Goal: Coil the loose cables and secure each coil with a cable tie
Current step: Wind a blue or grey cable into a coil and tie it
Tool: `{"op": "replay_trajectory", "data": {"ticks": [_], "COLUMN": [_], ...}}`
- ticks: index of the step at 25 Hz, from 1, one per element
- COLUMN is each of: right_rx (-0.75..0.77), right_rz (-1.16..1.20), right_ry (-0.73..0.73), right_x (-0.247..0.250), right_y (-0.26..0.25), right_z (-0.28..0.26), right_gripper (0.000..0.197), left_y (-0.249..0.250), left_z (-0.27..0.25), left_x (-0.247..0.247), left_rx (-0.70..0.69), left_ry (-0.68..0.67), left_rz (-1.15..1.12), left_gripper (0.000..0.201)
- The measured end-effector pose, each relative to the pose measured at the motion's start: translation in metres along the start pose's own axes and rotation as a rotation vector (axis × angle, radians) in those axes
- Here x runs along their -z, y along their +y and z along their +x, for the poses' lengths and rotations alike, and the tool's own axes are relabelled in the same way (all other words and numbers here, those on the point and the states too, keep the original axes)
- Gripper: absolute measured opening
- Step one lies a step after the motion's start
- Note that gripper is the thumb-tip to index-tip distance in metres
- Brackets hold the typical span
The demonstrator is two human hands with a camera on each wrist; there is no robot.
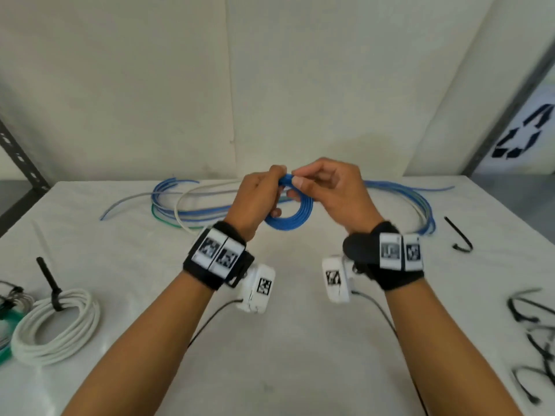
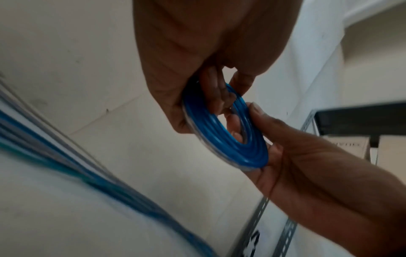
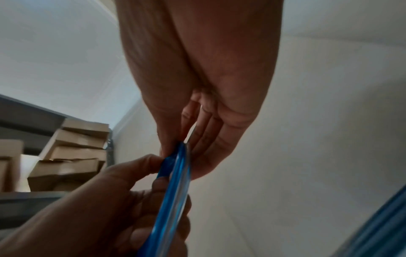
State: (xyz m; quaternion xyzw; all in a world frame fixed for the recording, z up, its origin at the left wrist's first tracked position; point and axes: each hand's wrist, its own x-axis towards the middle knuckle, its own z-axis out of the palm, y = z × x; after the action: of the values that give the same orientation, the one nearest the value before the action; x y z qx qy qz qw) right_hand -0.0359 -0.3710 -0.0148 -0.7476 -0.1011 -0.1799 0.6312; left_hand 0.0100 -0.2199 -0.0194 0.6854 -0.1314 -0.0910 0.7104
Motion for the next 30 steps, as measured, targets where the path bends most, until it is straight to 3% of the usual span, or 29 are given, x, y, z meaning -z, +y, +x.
{"op": "replay_trajectory", "data": {"ticks": [5, 8, 10, 11, 13, 15, 19, 24, 30], "right_rx": [-0.252, -0.48, -0.614, -0.701, -0.942, -1.072, -1.118, -1.104, -1.102], "right_rz": [-0.163, -0.329, -0.616, -0.839, -1.231, -1.383, -1.347, -1.345, -1.276], "right_ry": [-0.039, 0.124, 0.294, 0.304, 0.268, 0.212, 0.237, 0.246, 0.246], "right_x": [0.073, 0.125, 0.182, 0.209, 0.255, 0.271, 0.265, 0.264, 0.268], "right_y": [0.002, 0.005, 0.018, 0.022, 0.03, 0.032, 0.027, 0.026, 0.016], "right_z": [-0.026, -0.051, -0.071, -0.085, -0.122, -0.156, -0.187, -0.175, -0.14], "right_gripper": [0.013, 0.011, 0.008, 0.006, 0.031, 0.051, 0.048, 0.021, 0.045], "left_y": [-0.023, -0.04, -0.053, -0.059, -0.066, -0.069, -0.072, -0.072, -0.065], "left_z": [0.006, -0.001, -0.008, -0.012, -0.022, -0.03, -0.04, -0.039, -0.027], "left_x": [-0.068, -0.105, -0.121, -0.126, -0.137, -0.147, -0.155, -0.146, -0.122], "left_rx": [0.061, 0.097, 0.106, 0.102, 0.091, 0.08, 0.079, 0.101, 0.134], "left_ry": [-0.148, -0.225, -0.254, -0.269, -0.314, -0.356, -0.404, -0.379, -0.295], "left_rz": [0.154, 0.191, 0.23, 0.26, 0.312, 0.327, 0.335, 0.285, 0.158], "left_gripper": [0.033, 0.034, 0.037, 0.037, 0.037, 0.035, 0.033, 0.032, 0.033]}}
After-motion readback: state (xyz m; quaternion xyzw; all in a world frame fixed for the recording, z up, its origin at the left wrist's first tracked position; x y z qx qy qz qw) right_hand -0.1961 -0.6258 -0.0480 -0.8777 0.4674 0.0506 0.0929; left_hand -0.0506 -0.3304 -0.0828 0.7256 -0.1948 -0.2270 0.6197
